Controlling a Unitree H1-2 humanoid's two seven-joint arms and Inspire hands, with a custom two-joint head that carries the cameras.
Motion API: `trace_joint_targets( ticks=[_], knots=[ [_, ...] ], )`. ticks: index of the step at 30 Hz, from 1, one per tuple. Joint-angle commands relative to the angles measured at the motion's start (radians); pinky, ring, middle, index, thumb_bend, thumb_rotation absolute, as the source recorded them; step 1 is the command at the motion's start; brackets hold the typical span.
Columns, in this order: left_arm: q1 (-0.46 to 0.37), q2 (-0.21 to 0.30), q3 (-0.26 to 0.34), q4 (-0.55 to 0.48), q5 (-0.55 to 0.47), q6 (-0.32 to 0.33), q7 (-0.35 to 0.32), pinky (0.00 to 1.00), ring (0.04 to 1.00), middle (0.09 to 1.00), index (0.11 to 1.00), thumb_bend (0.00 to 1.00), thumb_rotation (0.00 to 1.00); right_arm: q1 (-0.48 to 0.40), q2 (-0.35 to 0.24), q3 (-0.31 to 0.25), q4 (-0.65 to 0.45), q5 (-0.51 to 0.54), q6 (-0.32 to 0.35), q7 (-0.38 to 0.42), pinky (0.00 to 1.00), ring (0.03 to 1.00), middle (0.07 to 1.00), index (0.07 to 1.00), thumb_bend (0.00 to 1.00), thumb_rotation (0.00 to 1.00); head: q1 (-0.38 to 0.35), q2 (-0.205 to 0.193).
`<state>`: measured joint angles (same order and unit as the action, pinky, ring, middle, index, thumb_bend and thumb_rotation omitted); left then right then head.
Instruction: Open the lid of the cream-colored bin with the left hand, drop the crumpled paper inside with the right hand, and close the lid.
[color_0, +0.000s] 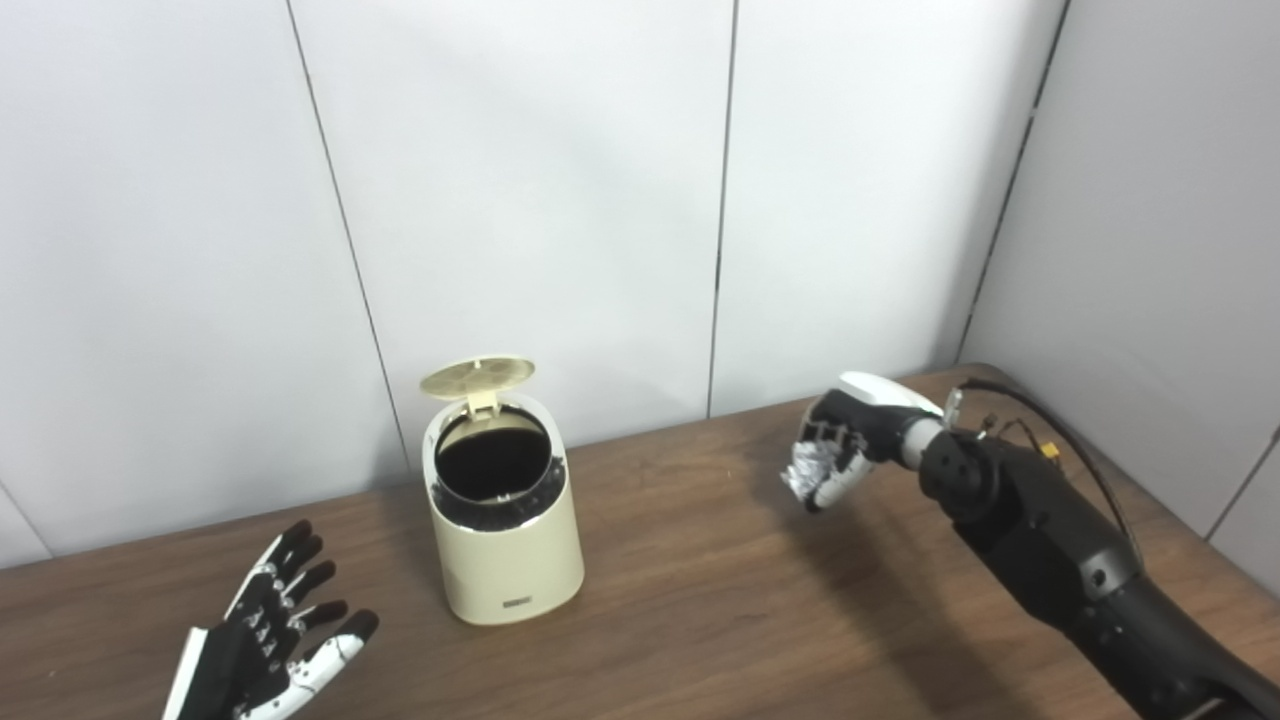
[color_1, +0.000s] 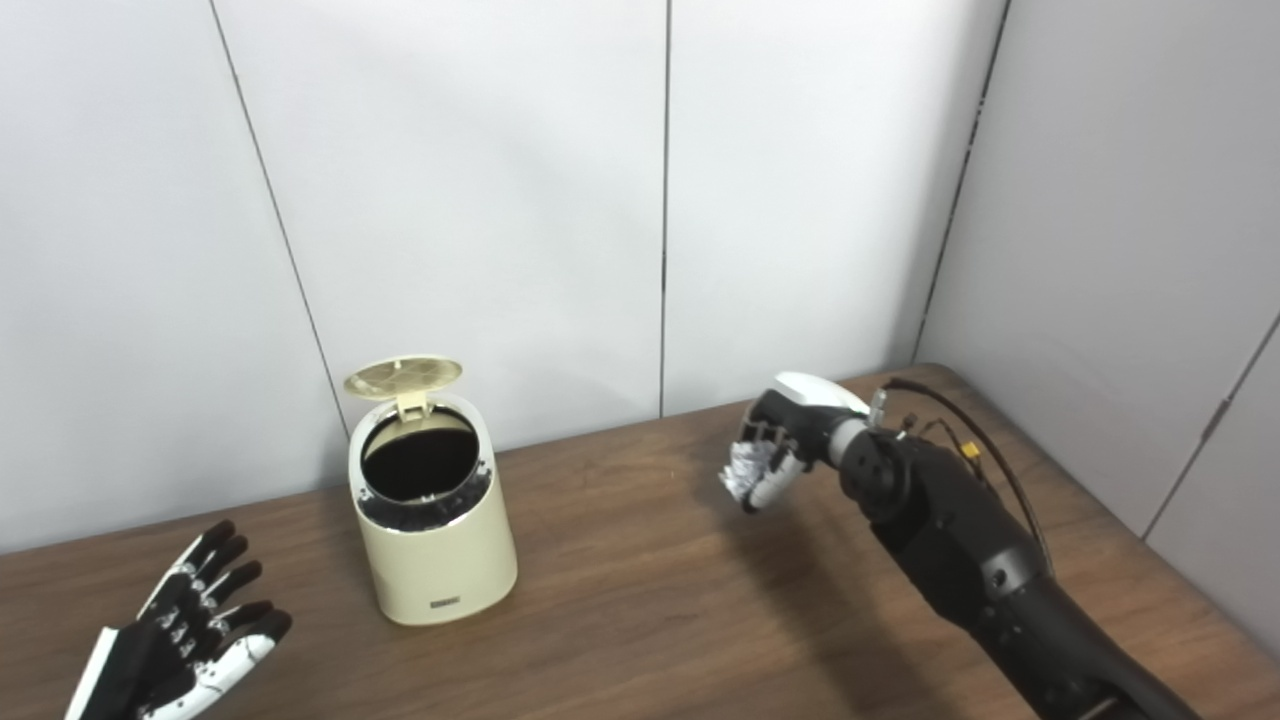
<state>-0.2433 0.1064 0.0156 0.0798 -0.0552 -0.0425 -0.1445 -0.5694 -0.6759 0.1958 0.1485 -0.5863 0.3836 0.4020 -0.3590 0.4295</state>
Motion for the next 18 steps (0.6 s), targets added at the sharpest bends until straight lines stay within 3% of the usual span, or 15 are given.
trace_joint_targets(
  ticks=[1, 6, 12, 15, 18],
  knots=[
    [-0.026, 0.008, -0.001, -0.013, 0.0, -0.032, -0.001, 0.75, 0.869, 0.92, 0.962, 0.71, 0.19, -0.067, -0.039, -0.036, -0.097, 0.017, -0.021, -0.003, 0.35, 0.394, 0.517, 0.505, 0.51, 0.0, 0.0, 0.0],
    [-0.032, -0.001, -0.005, 0.007, -0.005, -0.033, 0.0, 0.77, 0.874, 0.924, 0.962, 0.72, 0.18, -0.118, -0.036, -0.022, -0.206, -0.004, 0.058, 0.073, 0.39, 0.428, 0.515, 0.477, 0.52, 0.0, 0.006, -0.006],
    [-0.046, -0.013, -0.019, 0.039, 0.013, -0.043, 0.012, 0.76, 0.873, 0.924, 0.959, 0.75, 0.2, -0.144, -0.006, -0.006, -0.281, -0.036, 0.075, 0.091, 0.45, 0.453, 0.513, 0.462, 0.52, 0.0, 0.041, -0.023],
    [-0.053, -0.019, -0.026, 0.056, 0.035, -0.068, 0.025, 0.75, 0.863, 0.916, 0.952, 0.77, 0.21, -0.145, 0.025, -0.013, -0.3, -0.036, 0.076, 0.076, 0.39, 0.421, 0.515, 0.49, 0.52, 0.0, 0.076, -0.031],
    [-0.058, -0.028, -0.031, 0.072, 0.043, -0.086, 0.033, 0.74, 0.854, 0.91, 0.947, 0.78, 0.21, -0.145, 0.054, -0.024, -0.309, -0.029, 0.076, 0.066, 0.42, 0.437, 0.506, 0.487, 0.52, 0.0, 0.112, -0.039]
  ],
)
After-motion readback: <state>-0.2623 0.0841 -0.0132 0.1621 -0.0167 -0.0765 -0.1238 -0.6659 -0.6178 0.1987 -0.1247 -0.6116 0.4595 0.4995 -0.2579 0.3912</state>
